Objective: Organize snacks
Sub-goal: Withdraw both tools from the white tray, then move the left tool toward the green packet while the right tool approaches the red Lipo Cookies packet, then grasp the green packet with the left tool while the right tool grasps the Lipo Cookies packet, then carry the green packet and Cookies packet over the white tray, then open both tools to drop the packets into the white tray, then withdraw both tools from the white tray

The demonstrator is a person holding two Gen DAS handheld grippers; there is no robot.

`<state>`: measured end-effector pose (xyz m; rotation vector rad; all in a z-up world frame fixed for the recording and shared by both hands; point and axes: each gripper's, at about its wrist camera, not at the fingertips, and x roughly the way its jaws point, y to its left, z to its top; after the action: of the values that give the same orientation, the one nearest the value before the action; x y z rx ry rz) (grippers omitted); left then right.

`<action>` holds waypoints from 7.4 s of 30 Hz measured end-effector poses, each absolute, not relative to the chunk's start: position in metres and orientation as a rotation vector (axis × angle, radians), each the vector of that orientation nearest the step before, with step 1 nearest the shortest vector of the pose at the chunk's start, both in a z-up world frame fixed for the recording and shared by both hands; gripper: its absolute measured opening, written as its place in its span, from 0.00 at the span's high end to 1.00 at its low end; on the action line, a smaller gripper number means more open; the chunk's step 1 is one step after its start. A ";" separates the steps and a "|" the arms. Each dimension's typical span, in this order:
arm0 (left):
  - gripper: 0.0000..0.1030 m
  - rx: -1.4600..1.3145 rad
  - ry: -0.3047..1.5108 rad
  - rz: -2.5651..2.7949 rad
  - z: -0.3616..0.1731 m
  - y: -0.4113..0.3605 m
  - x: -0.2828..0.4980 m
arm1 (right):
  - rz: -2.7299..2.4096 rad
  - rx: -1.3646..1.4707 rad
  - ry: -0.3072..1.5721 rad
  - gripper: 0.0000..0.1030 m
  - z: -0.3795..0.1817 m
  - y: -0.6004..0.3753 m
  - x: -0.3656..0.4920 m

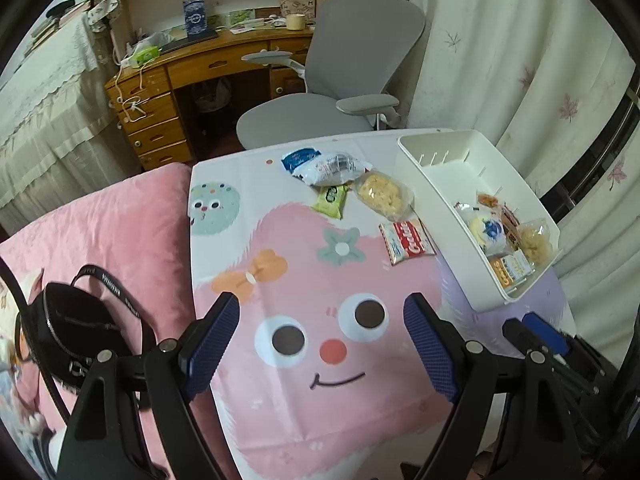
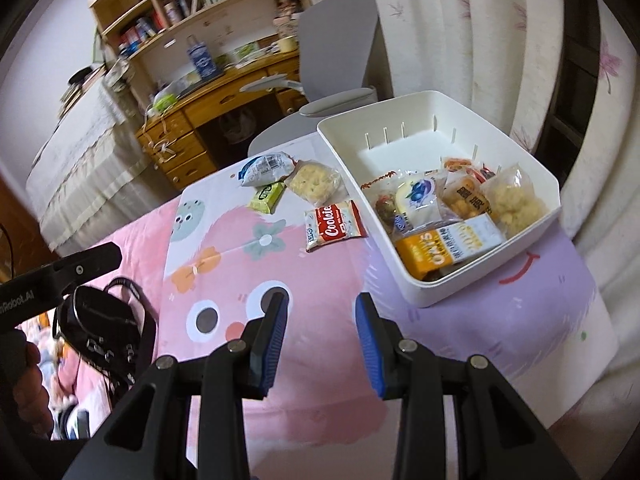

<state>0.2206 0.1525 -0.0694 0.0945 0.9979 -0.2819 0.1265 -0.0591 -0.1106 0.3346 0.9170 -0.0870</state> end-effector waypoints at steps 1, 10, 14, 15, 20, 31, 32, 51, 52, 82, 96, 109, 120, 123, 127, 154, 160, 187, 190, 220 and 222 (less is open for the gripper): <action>0.19 0.092 0.999 -0.288 -0.070 0.154 0.225 | -0.101 0.338 0.911 0.66 -0.111 -0.055 0.128; 0.19 0.138 1.007 -0.315 -0.073 0.138 0.288 | -0.185 0.273 0.808 0.66 -0.113 -0.029 0.153; 0.19 0.186 1.032 -0.372 -0.090 0.117 0.320 | -0.207 0.252 0.787 0.66 -0.128 -0.020 0.174; 0.19 0.198 1.047 -0.384 -0.097 0.111 0.330 | -0.211 0.247 0.785 0.66 -0.132 -0.018 0.180; 0.19 0.275 1.123 -0.390 -0.141 0.089 0.367 | -0.240 0.211 0.757 0.66 -0.158 -0.012 0.208; 0.19 0.216 1.265 -0.418 -0.221 0.065 0.429 | -0.319 0.227 0.816 0.56 -0.223 -0.029 0.261; 0.19 0.217 1.259 -0.424 -0.227 0.063 0.430 | -0.322 0.236 0.820 0.52 -0.226 -0.031 0.263; 0.19 0.129 1.225 -0.375 -0.275 0.060 0.463 | -0.333 0.097 0.875 0.31 -0.261 -0.022 0.303; 0.19 0.128 1.220 -0.377 -0.275 0.059 0.464 | -0.330 0.096 0.877 0.31 -0.262 -0.021 0.304; 0.65 0.147 1.226 -0.284 -0.259 0.072 0.442 | -0.244 0.102 1.014 0.79 -0.255 -0.032 0.310; 0.65 0.118 1.178 -0.260 -0.209 0.109 0.372 | -0.181 0.149 1.091 0.86 -0.244 -0.026 0.259; 0.65 0.109 1.117 -0.262 -0.159 0.130 0.282 | -0.179 0.187 1.051 0.86 -0.199 -0.018 0.183; 0.65 0.133 1.076 -0.369 -0.116 0.118 0.219 | -0.159 0.169 0.963 0.86 -0.140 -0.029 0.130; 0.65 0.128 1.069 -0.379 -0.109 0.113 0.209 | -0.153 0.148 0.939 0.86 -0.125 -0.037 0.122; 0.65 0.127 1.068 -0.400 -0.103 0.101 0.197 | -0.149 0.149 0.927 0.86 -0.114 -0.053 0.117; 0.65 -0.019 1.021 -0.318 -0.090 -0.086 0.186 | 0.081 0.041 0.934 0.86 -0.100 -0.247 0.169; 0.65 -0.022 1.007 -0.329 -0.089 -0.123 0.201 | 0.104 0.028 0.919 0.86 -0.100 -0.277 0.188; 0.45 -0.164 1.066 -0.220 -0.103 -0.128 0.225 | 0.235 0.094 1.009 0.59 -0.127 -0.299 0.216; 0.44 -0.178 1.084 -0.183 -0.108 -0.112 0.216 | 0.264 0.126 1.041 0.59 -0.130 -0.292 0.211; 0.30 -0.219 1.095 -0.120 -0.104 0.140 0.160 | 0.195 0.318 1.174 0.47 -0.135 -0.134 0.158; 0.30 -0.209 1.101 -0.136 -0.105 0.152 0.162 | 0.157 0.331 1.177 0.47 -0.135 -0.121 0.157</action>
<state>0.1624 0.1520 -0.1046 -0.2092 1.1013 -0.1361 0.1574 -0.1211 -0.1351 0.3308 1.1771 0.1567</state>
